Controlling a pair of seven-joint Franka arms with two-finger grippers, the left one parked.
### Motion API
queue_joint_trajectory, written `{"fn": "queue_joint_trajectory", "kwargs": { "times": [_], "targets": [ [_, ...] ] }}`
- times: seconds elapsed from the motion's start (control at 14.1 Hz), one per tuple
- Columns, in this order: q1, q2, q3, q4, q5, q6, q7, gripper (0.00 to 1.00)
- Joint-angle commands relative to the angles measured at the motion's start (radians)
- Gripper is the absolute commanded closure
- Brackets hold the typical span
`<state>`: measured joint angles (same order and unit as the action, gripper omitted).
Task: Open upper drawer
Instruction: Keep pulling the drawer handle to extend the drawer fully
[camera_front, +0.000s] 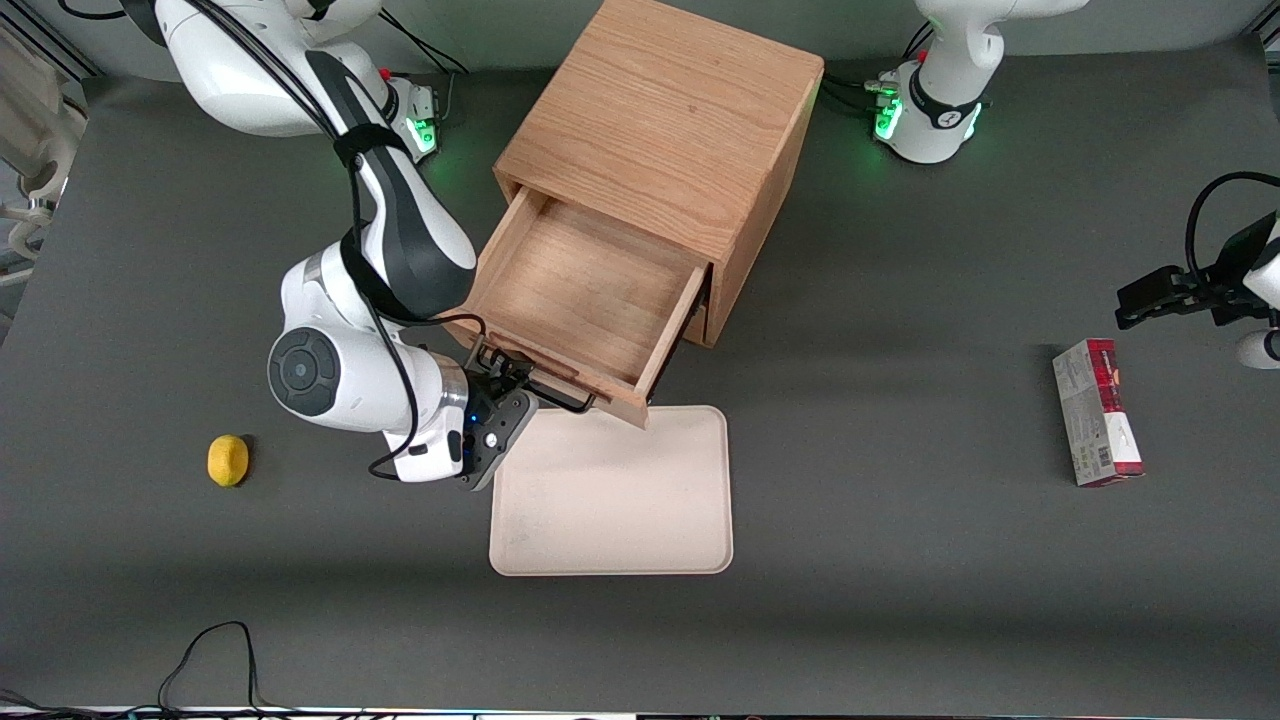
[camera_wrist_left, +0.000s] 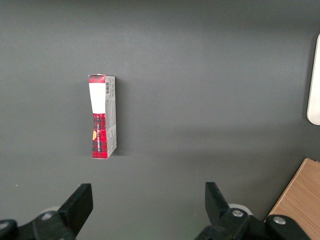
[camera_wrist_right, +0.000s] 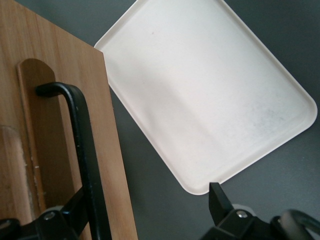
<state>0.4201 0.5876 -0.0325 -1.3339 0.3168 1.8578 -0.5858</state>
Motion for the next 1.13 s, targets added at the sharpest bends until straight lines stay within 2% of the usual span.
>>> {"fn": "queue_joint_trajectory", "kwargs": {
  "times": [0.0,1.06],
  "targets": [
    [-0.017,0.05,0.005,0.081,-0.005,-0.009,-0.02,0.0],
    [-0.06,0.101,0.006,0.144,-0.005,-0.003,-0.02,0.0]
  ]
}}
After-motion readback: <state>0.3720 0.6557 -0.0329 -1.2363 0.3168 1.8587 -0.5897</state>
